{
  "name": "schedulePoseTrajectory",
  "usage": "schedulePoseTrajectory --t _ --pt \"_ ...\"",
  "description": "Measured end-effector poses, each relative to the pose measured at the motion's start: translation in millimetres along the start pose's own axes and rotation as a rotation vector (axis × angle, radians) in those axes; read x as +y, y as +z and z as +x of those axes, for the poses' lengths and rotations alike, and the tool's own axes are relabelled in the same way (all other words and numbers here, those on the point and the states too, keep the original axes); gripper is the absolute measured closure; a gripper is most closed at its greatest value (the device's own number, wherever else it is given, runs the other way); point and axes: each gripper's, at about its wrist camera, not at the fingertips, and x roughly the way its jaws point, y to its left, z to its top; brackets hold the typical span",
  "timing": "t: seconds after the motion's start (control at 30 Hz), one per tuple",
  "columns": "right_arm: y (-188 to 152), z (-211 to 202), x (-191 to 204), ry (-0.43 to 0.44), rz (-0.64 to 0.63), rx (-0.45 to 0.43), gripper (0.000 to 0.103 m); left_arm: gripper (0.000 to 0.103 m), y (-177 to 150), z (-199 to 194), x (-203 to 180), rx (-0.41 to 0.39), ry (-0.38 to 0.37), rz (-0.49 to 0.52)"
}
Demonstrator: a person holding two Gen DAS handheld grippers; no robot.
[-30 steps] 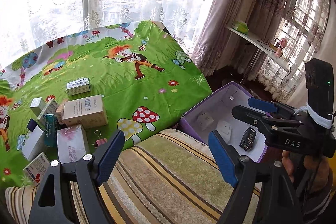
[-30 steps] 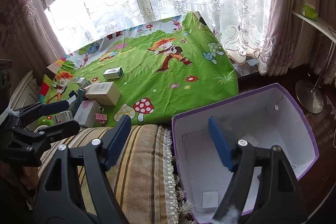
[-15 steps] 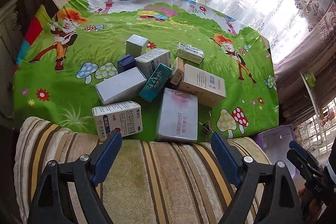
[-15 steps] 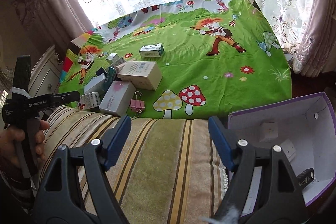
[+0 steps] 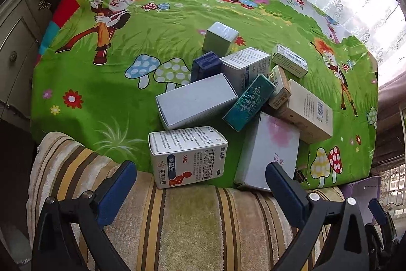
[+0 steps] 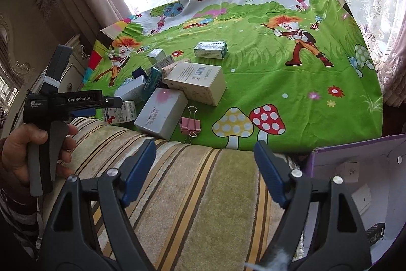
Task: Organize rigid objects
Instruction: 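Return both tools to the pile and grasp the white milk-powder box with the left tool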
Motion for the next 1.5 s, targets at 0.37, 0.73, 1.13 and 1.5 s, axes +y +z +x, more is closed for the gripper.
schedulePoseTrajectory --t 0.37,0.73,1.13,1.5 --pt "-1.5 9.6 3.9 0.011 -0.025 0.036 0.020 0.000 13.8 34.7 1.1 0.070 0.109 -0.033" --pt "2.8 47.2 31.2 -0.052 -0.156 0.165 0.019 0.029 8.6 41.2 20.2 0.082 0.009 -0.089" --pt "17.4 94.9 62.3 -0.211 -0.319 0.245 0.020 0.029 -23.7 -14.1 57.1 -0.071 -0.235 -0.179" --pt "27.2 134.8 66.7 -0.289 -0.338 0.328 0.037 0.029 -35.1 -26.6 61.5 -0.123 -0.331 -0.182"
